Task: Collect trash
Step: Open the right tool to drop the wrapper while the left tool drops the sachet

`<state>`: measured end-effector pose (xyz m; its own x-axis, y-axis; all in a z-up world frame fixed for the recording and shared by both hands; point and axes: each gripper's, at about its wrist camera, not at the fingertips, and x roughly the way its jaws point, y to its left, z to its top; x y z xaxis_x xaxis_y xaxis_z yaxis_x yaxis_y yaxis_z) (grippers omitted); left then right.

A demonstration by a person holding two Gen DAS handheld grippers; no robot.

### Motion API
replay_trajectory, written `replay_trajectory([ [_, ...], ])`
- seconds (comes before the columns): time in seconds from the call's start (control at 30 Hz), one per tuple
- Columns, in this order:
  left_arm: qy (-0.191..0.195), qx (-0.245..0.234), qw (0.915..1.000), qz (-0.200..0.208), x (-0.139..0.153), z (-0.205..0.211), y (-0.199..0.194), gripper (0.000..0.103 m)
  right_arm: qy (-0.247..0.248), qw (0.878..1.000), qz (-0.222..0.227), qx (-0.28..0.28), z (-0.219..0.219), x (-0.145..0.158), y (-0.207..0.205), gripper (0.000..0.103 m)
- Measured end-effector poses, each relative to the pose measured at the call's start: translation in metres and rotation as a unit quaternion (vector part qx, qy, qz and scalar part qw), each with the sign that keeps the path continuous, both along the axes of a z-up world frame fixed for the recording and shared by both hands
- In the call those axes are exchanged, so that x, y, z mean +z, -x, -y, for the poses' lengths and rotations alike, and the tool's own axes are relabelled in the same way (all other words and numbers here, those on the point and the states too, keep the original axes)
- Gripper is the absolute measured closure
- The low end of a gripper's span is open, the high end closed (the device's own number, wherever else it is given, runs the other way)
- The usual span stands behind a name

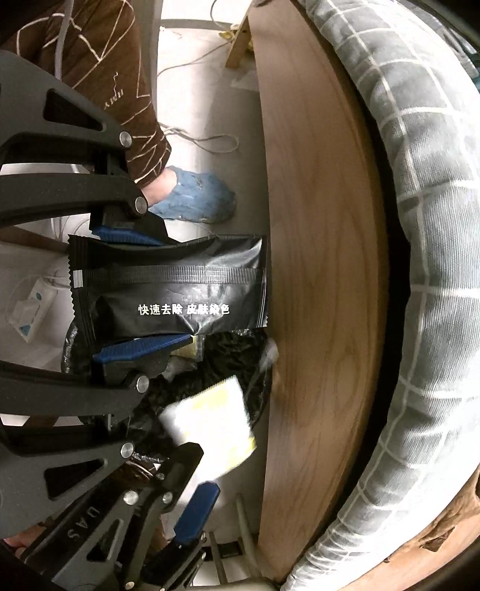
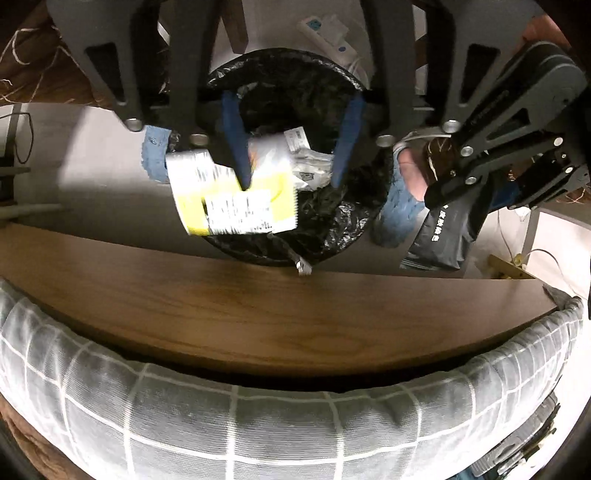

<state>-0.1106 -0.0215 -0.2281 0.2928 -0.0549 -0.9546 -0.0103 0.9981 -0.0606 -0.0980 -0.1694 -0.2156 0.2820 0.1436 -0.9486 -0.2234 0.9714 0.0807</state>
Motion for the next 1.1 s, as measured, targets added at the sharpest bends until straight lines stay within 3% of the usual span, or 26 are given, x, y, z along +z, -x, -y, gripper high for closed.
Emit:
replay_trajectory([
  [0.07,0.001,-0.004,1.0,0.0,0.001,0.006,0.0,0.061,0.006,1.0,0.005,-0.008,0.009,0.001,0.0,0.039],
  [0.2,0.002,-0.014,0.9999,0.001,0.003,0.014,-0.002,0.062,0.018,1.0,0.013,-0.02,0.026,0.003,0.0,0.032],
  [0.27,-0.001,-0.022,0.9998,0.001,0.004,0.02,-0.003,0.061,0.025,0.999,0.024,-0.03,0.032,0.007,0.0,0.023],
  [0.47,0.002,-0.034,0.9994,0.004,0.007,0.033,-0.005,0.062,0.028,0.997,0.034,-0.062,0.066,0.012,0.003,0.014],
  [1.1,0.008,-0.078,0.9969,0.001,0.01,0.078,0.003,0.058,0.042,0.99,0.044,-0.128,0.127,0.017,0.01,0.009],
])
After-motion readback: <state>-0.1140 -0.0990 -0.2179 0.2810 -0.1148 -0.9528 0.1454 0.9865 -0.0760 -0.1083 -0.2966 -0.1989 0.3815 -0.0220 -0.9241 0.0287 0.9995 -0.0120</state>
